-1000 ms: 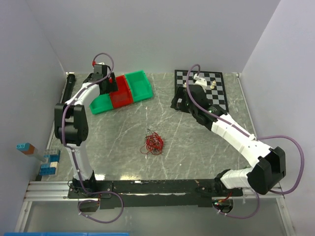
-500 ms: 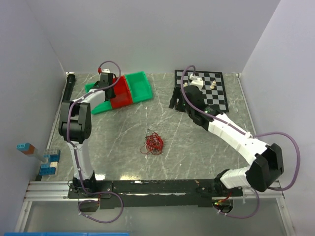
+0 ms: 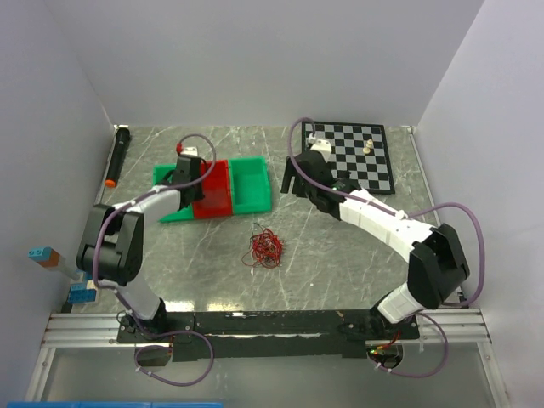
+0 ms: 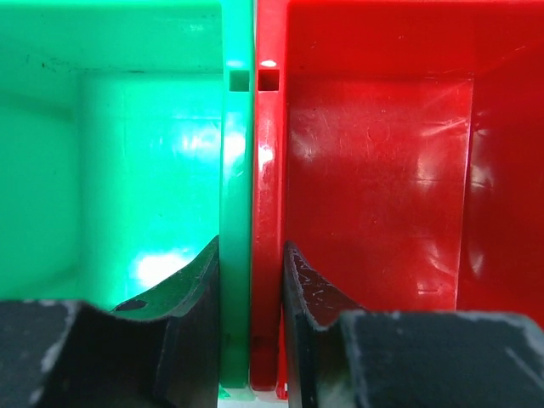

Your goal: Untangle the cables

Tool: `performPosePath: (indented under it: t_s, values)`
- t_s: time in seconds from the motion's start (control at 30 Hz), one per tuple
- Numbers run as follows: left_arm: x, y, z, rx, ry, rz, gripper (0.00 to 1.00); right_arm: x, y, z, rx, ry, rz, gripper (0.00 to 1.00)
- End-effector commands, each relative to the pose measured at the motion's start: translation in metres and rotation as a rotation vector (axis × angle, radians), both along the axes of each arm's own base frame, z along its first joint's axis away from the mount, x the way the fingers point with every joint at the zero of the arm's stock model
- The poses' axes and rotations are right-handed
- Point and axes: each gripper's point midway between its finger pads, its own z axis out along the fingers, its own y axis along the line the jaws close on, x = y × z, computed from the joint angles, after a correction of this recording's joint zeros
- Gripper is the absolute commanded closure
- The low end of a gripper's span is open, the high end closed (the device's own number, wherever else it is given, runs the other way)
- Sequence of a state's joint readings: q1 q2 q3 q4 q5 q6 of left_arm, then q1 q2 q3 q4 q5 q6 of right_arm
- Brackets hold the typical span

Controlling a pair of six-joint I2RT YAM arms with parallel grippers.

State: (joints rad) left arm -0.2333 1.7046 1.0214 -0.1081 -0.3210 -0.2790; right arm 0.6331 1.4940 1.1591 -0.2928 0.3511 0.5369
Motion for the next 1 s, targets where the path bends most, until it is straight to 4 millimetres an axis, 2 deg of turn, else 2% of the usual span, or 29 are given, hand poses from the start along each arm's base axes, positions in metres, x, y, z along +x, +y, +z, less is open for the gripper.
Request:
performPosePath:
  t_s: [0.0, 0.13, 0.3, 0.47, 0.53, 0.63, 0.73, 0.8, 0.9, 0.97]
  values:
    - [-0.027, -0.016, 0.012, 0.01, -0.01, -0.045, 0.74, 0.001, 0.017, -0.013, -0.018, 0.004, 0.025, 0.16]
    - [-0.04, -0.025, 0.009, -0.012, 0.004, -0.057, 0.73, -0.002, 0.029, -0.038, -0.039, 0.052, 0.046, 0.16]
    - [-0.04, -0.028, 0.009, -0.007, -0.008, -0.046, 0.73, -0.001, 0.038, -0.063, -0.056, 0.117, 0.054, 0.18]
    - [-0.039, -0.041, 0.001, -0.032, 0.015, -0.083, 0.7, 0.004, 0.046, -0.076, -0.056, 0.145, 0.055, 0.2]
    - [-0.04, -0.048, -0.008, -0.034, 0.054, -0.115, 0.7, 0.006, 0.05, -0.08, -0.053, 0.152, 0.061, 0.23]
    - [-0.042, -0.058, -0.009, -0.066, 0.077, -0.156, 0.68, 0.008, 0.054, -0.085, -0.051, 0.164, 0.069, 0.28]
    - [-0.048, -0.07, 0.0, -0.118, 0.071, -0.233, 0.62, 0.009, 0.057, -0.091, -0.06, 0.176, 0.076, 0.32]
    - [-0.054, -0.082, 0.008, -0.15, 0.087, -0.306, 0.57, 0.009, 0.057, -0.093, -0.059, 0.182, 0.077, 0.38]
    - [-0.064, -0.098, 0.027, -0.204, 0.121, -0.414, 0.39, 0.006, 0.054, -0.095, -0.069, 0.197, 0.069, 0.49]
    - [-0.071, -0.103, 0.04, -0.218, 0.144, -0.473, 0.32, 0.002, 0.046, -0.097, -0.091, 0.206, 0.05, 0.55]
